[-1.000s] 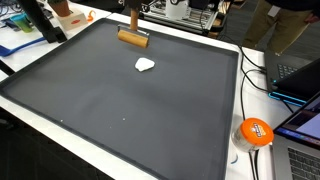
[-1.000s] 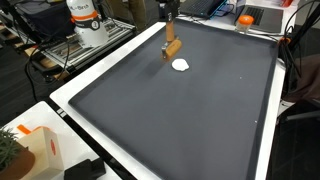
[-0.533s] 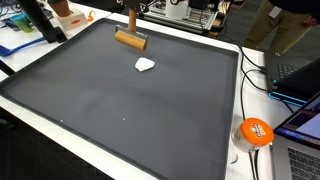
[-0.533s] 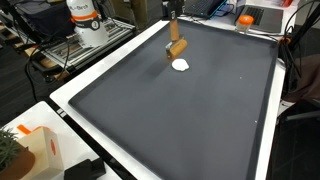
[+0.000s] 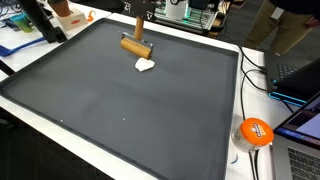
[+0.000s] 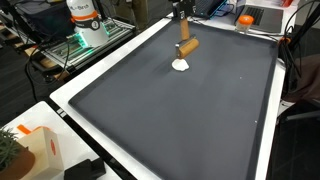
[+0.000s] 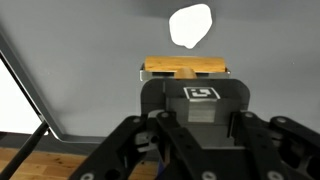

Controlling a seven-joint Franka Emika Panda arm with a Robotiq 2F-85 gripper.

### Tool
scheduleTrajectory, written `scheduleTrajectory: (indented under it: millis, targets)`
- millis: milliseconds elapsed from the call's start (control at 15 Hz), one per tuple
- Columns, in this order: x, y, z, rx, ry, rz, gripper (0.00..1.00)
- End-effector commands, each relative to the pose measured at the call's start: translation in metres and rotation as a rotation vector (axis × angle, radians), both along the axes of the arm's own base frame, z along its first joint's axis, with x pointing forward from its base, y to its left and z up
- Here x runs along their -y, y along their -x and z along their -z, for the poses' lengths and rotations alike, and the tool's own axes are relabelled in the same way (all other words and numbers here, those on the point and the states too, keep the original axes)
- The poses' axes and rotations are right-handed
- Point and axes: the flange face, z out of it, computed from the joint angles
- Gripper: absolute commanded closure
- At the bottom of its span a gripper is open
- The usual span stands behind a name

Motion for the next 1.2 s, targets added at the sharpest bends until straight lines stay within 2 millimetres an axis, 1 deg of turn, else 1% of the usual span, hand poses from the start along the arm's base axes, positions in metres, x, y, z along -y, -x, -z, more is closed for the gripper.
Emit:
scheduleTrajectory:
  millis: [0, 267, 600, 1000, 1133]
  targets:
    - [0.005, -0.002, 0.012, 0.002, 0.017, 0.04, 0.78]
    - [0.011, -0.001, 0.017, -0.019, 0.029, 0.045, 0.78]
    - [0.01, -0.01, 0.023, 0.022, 0.031, 0.028, 0.78]
    - [0.012, -0.016, 0.041, 0.04, 0.033, 0.03, 0.78]
    - [0.012, -0.012, 0.045, 0.024, 0.036, 0.033, 0.78]
